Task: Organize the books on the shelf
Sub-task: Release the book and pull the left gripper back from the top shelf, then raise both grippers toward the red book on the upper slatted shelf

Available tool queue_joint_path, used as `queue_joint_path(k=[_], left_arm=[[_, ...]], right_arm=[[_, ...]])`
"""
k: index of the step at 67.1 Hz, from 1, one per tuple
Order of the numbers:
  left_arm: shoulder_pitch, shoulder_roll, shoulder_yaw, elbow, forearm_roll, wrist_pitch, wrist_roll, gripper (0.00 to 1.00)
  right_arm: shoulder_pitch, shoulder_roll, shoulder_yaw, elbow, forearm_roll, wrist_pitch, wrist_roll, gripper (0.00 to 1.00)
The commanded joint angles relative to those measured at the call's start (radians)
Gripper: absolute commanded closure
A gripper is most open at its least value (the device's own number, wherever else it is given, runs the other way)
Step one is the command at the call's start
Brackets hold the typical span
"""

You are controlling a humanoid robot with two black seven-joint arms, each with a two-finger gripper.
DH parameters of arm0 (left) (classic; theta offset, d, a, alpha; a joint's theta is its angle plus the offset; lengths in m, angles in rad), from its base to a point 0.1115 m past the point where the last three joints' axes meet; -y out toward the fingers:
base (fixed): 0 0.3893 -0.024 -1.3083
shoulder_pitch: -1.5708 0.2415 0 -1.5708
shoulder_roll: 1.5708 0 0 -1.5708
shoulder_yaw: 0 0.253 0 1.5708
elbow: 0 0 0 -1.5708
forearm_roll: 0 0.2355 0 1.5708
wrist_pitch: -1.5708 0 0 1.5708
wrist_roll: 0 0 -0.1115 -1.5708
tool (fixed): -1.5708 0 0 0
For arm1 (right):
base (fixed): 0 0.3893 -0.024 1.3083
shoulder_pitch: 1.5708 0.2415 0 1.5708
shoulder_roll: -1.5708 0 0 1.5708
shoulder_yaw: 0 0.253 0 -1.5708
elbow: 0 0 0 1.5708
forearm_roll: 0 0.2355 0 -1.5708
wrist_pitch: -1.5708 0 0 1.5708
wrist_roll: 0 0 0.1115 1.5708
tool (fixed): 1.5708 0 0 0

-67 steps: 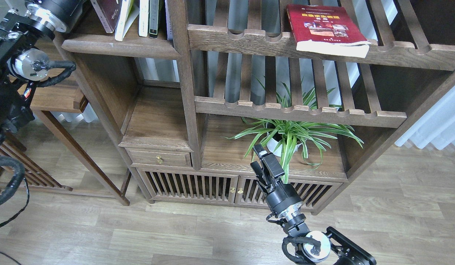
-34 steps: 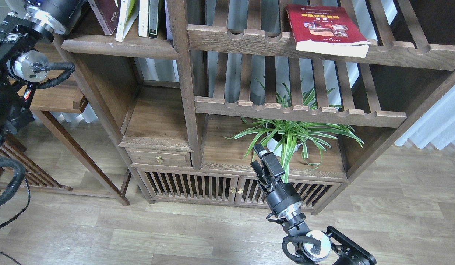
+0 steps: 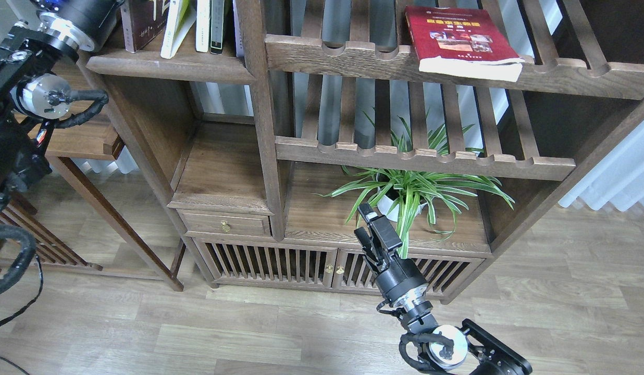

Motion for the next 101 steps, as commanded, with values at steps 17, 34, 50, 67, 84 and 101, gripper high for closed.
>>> queue_joint_path(k=[17, 34, 50, 67, 84, 101], left_arm=[[0.0, -0.045, -0.176, -0.075, -0.166, 0.019, -0.048, 0.47], [0.114, -0.046, -0.21, -0.301, -0.318, 0.031, -0.059, 0.42], [0.312, -0.032, -0.27, -0.532, -0.329, 0.032, -0.047, 0.41], [0.382, -0.022, -0.341, -0.663, -0.332, 0.022, -0.039, 0.33], [0.497, -0.04, -0.238, -0.756, -0.341, -0.13, 0.016, 0.27], [0.658, -0.042, -0.164, -0.749, -0.337, -0.13, 0.099, 0.25]], right_arm=[[0.003, 0.0, 0.011, -0.044, 0.005, 0.0, -0.002, 0.02], [0.003, 0.0, 0.015, 0.002, 0.008, 0.0, 0.001, 0.02], [0.003, 0.0, 0.023, 0.123, 0.01, 0.0, 0.004, 0.02], [-0.025, 0.0, 0.08, 0.296, 0.01, 0.0, 0.004, 0.02], [-0.05, 0.0, 0.113, 0.368, 0.011, 0.0, 0.004, 0.02], [-0.04, 0.0, 0.221, 0.391, 0.01, 0.0, 0.013, 0.03]])
